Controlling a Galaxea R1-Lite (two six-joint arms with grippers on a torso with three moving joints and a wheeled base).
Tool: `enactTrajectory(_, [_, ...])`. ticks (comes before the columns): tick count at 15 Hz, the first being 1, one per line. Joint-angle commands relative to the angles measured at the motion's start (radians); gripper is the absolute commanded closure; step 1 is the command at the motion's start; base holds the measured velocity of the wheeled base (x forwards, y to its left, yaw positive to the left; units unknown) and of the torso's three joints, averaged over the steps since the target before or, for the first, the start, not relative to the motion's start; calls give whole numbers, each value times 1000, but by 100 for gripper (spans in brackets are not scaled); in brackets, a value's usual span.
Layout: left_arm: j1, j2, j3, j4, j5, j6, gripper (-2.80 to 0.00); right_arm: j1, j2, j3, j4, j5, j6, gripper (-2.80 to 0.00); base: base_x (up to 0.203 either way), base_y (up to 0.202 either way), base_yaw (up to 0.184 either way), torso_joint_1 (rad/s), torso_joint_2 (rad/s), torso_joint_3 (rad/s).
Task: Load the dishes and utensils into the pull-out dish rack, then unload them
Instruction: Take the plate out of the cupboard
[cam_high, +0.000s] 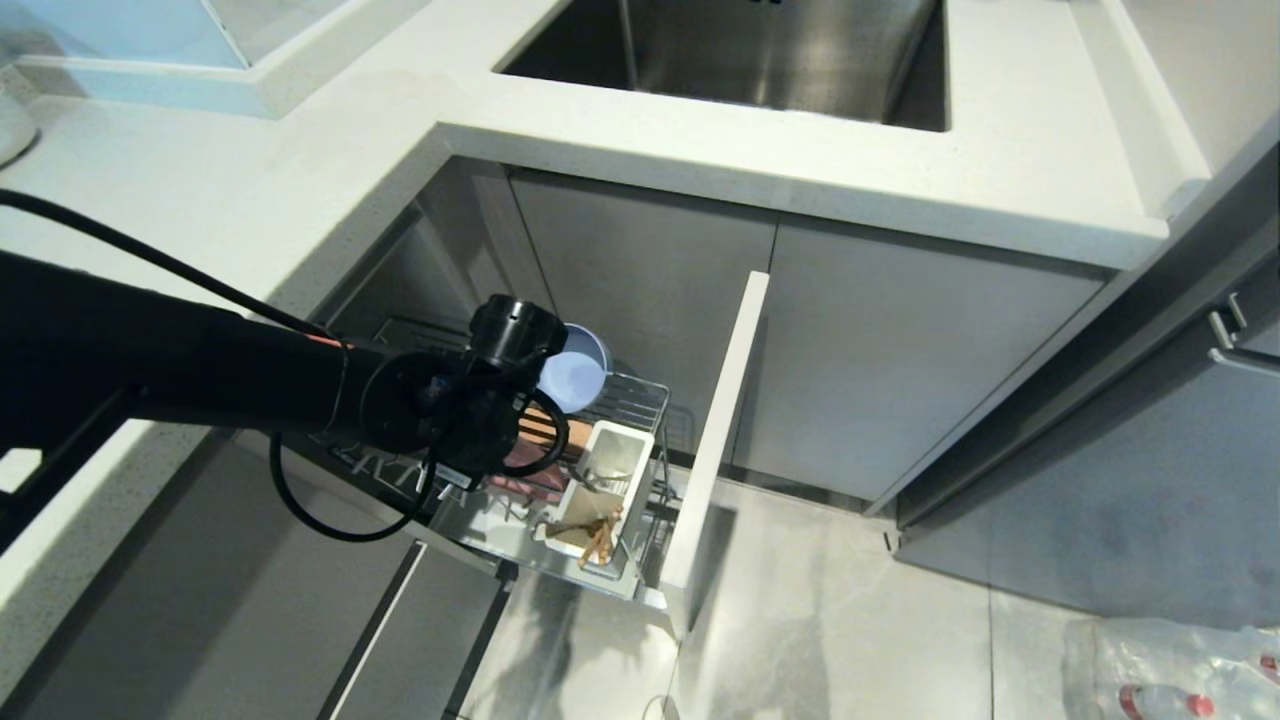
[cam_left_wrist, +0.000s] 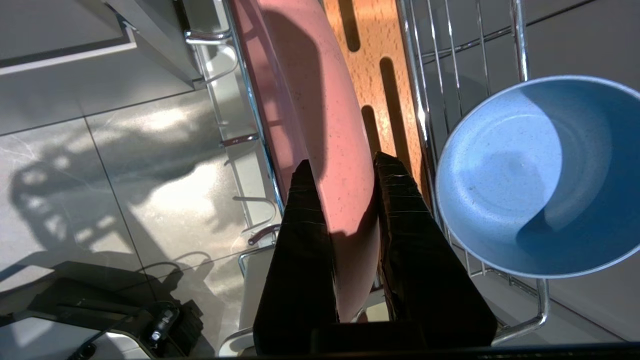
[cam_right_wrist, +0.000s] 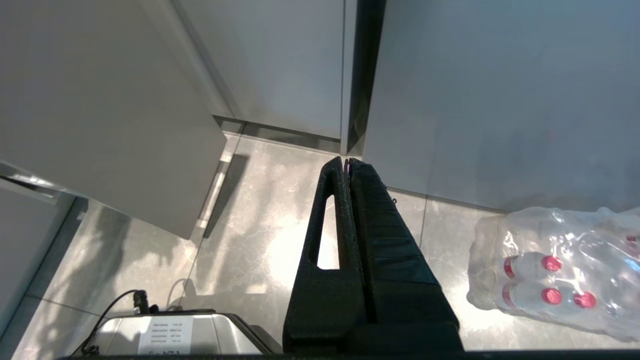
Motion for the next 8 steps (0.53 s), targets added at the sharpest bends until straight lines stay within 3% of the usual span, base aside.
enactTrajectory(1, [-2,-7,3,7,7,-6,0,1,0,0,-1,-1,0,0,0,0,0,0,0,0])
enactTrajectory(8, [-34,-115,-11,2,54,-3,0,1,1,0,0,0,0,0,0,0,0,0,0,0])
